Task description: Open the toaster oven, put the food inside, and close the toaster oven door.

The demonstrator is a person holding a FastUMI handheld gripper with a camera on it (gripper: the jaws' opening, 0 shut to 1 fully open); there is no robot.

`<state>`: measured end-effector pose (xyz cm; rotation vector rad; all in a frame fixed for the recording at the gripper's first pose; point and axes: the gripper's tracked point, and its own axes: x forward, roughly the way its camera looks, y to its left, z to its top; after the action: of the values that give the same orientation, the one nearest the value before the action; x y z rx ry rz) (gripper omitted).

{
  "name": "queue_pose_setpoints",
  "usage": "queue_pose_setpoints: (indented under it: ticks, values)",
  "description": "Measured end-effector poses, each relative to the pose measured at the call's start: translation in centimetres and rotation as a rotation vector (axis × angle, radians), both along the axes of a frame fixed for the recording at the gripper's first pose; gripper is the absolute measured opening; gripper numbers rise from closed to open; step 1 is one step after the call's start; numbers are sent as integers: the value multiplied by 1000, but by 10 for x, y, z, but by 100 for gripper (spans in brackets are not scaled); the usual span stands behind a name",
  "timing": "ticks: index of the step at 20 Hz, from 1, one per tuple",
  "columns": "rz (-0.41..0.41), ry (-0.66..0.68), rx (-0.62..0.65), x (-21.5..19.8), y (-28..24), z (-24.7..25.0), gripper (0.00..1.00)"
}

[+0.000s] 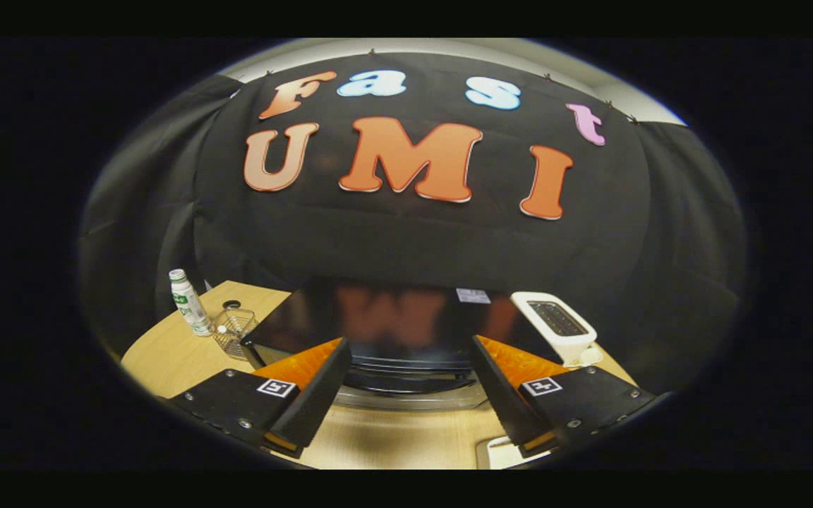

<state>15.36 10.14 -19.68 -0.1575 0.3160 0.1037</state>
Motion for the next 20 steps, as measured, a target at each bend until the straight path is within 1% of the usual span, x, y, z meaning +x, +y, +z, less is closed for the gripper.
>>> queue_pose_setpoints:
  ticks: [3, 5, 8, 9, 15, 20]
  values:
    - [-2, 46, -1, 0, 5, -18, 100]
    - [2, 50, 21, 1, 9, -16, 100]
    - [1, 102, 97, -7, 13, -26, 99]
    - [8, 87, 98, -7, 14, -24, 99]
    - [2, 96, 94, -47, 8, -33, 99]
    - [-5, 139, 86, -82, 2, -49, 99]
